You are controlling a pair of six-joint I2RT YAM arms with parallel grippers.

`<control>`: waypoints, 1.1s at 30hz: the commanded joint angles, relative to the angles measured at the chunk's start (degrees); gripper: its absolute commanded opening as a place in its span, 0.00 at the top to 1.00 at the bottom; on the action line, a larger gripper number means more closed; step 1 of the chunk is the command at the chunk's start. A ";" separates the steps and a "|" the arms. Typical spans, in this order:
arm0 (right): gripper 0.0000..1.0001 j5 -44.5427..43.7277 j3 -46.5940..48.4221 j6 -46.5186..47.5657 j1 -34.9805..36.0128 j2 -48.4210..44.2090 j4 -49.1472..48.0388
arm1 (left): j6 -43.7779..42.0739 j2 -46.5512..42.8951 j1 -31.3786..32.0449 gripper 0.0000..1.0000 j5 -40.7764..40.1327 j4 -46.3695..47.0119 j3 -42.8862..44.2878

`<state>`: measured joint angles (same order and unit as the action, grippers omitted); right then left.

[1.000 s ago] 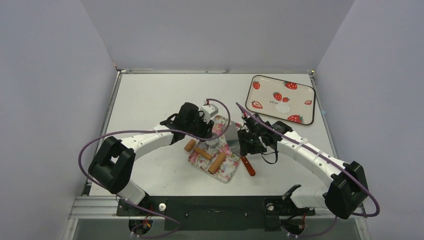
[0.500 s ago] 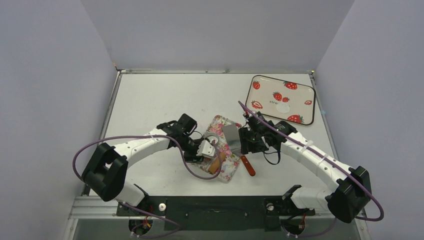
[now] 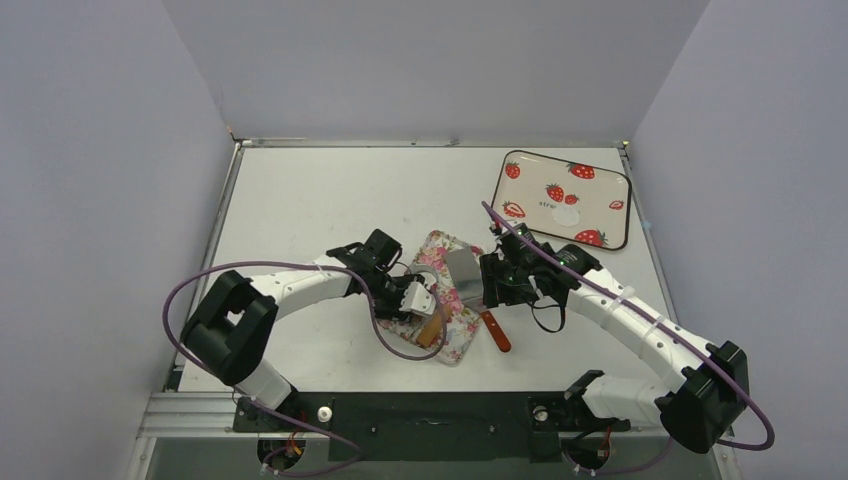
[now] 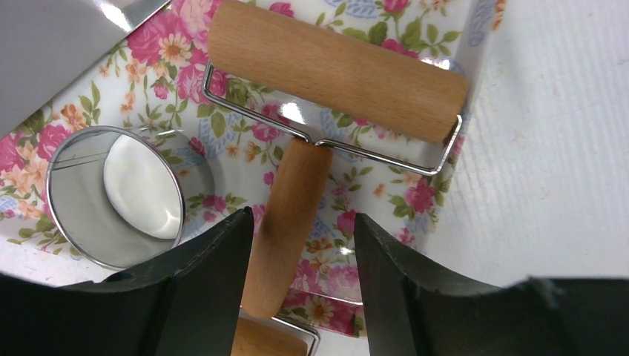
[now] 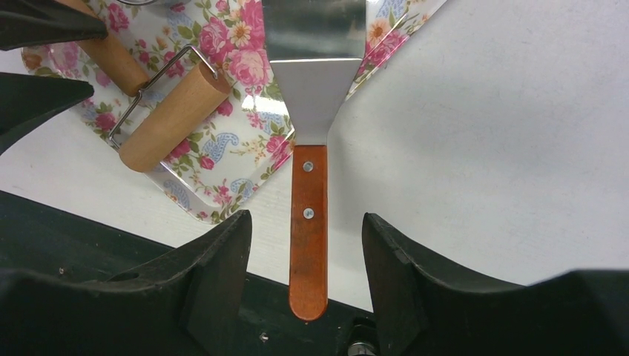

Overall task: Roll out the dumpling wrappers from the dough
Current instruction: Pick up the rolling pin from the work surface.

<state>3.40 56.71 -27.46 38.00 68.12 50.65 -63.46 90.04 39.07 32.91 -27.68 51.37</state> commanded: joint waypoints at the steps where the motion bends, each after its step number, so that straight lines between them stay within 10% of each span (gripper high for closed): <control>1: 0.47 -0.54 0.14 0.11 0.65 -0.47 -1.86 | 1.70 2.93 0.89 0.50 -2.59 2.39 3.19; 7: 0.47 -0.87 0.67 0.12 0.67 -0.70 -1.70 | 0.89 6.64 4.62 0.51 -12.10 1.29 2.90; 14: 0.47 -0.85 1.08 -0.17 0.72 -1.59 -1.39 | 1.51 5.08 5.49 1.00 -13.10 2.45 1.62; 20: 0.42 -0.53 5.50 -1.46 -0.06 -2.71 -0.10 | 5.72 -2.35 5.06 1.00 -5.97 0.51 5.01; 23: 0.19 3.90 6.67 -3.94 -1.97 -3.84 -2.74 | 11.19 -8.73 4.41 1.00 -1.29 3.68 5.19; 33: 0.11 26.51 0.88 -21.64 -5.39 -8.83 -28.73 | 31.73 -20.05 6.00 1.00 -2.46 33.16 -2.30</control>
<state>19.66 59.57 -40.27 31.62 60.71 36.80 -42.35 72.05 44.18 30.33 -10.31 50.09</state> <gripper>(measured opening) 0.890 0.234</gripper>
